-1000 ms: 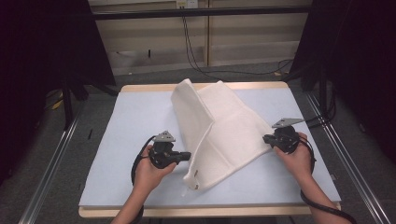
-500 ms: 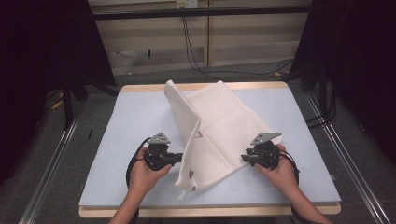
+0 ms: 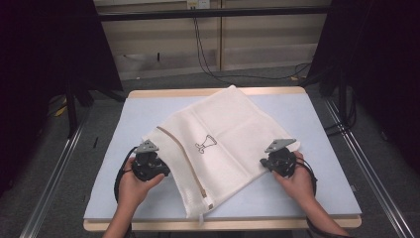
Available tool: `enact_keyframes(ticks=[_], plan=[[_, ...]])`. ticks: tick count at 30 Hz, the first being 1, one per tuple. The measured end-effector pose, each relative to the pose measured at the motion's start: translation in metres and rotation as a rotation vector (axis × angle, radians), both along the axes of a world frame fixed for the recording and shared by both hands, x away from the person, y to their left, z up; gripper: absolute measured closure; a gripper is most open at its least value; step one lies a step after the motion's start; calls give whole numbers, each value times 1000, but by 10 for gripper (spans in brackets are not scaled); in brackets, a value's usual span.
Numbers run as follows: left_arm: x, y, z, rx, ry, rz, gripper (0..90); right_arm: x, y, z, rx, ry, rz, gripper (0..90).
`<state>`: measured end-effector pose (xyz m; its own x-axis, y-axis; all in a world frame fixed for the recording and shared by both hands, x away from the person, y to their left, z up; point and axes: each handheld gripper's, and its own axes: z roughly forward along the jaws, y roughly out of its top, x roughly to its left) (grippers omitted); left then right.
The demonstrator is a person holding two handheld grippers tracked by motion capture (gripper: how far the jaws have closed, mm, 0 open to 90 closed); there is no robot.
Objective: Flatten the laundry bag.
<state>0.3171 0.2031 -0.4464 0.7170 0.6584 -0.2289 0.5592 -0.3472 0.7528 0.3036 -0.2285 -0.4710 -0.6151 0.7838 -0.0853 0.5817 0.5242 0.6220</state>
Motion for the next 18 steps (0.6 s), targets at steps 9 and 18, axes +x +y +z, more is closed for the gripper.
enact_keyframes(ticks=[9, 18], plan=[[7, 5, -15, 34, -3, 20, 475, 4, -17, 10, 106, -5, -30, 861], [6, 2, -13, 42, -15, 31, 404, -22, 47, 3, 195, 12, 51, 551]])
